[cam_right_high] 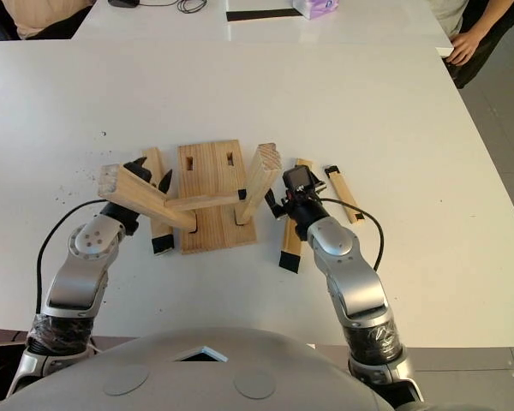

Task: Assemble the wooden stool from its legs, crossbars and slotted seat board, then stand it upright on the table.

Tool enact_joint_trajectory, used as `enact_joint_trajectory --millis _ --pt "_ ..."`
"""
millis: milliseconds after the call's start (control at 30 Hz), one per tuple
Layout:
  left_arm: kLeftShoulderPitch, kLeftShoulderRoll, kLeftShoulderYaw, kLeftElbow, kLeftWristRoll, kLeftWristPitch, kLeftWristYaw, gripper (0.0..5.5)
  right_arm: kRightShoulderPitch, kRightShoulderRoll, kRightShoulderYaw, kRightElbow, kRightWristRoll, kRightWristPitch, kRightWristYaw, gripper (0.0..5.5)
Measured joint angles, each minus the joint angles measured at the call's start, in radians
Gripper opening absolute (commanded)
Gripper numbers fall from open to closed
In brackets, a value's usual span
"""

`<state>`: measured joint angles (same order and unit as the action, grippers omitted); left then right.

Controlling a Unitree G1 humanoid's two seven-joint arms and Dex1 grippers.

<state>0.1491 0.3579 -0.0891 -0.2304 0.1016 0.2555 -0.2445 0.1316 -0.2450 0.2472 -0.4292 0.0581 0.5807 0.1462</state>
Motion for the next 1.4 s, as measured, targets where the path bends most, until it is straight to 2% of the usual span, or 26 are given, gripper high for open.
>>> enact_joint_trajectory --millis 133,367,633,800,933,1067,1267,1400 --pt "0.009 0.063 -0.008 0.074 0.037 -0.084 -0.015 3.02 0.024 -0.042 -0.005 0.037 -0.023 -0.052 0.043 4.14" --pt "0.015 0.160 0.045 0.155 0.048 -0.187 -0.048 3.02 0.066 -0.152 -0.088 0.089 -0.034 -0.148 0.128 4.14" --pt "0.053 0.181 0.049 0.137 0.012 -0.249 -0.115 3.02 0.090 -0.246 -0.172 0.168 -0.038 -0.274 0.190 4.14" --pt "0.073 0.174 0.092 0.116 -0.066 -0.215 -0.148 3.02 0.092 -0.319 -0.228 0.186 -0.056 -0.306 0.241 4.14" --pt "0.048 0.149 0.132 0.079 -0.150 -0.145 -0.166 3.02 0.053 -0.329 -0.272 0.012 0.106 -0.249 0.366 4.14" --pt "-0.072 0.135 0.132 -0.095 -0.227 -0.087 -0.189 3.02 0.008 -0.463 -0.301 -0.132 0.296 -0.119 0.578 4.14" --pt "-0.106 0.146 0.064 -0.224 -0.259 -0.027 -0.262 3.02 0.028 -0.675 -0.306 -0.129 0.333 -0.072 0.822 4.14" --pt "-0.045 0.159 -0.011 -0.208 -0.194 -0.038 -0.278 3.02 0.032 -0.699 -0.255 -0.132 0.367 -0.071 0.919 4.14"
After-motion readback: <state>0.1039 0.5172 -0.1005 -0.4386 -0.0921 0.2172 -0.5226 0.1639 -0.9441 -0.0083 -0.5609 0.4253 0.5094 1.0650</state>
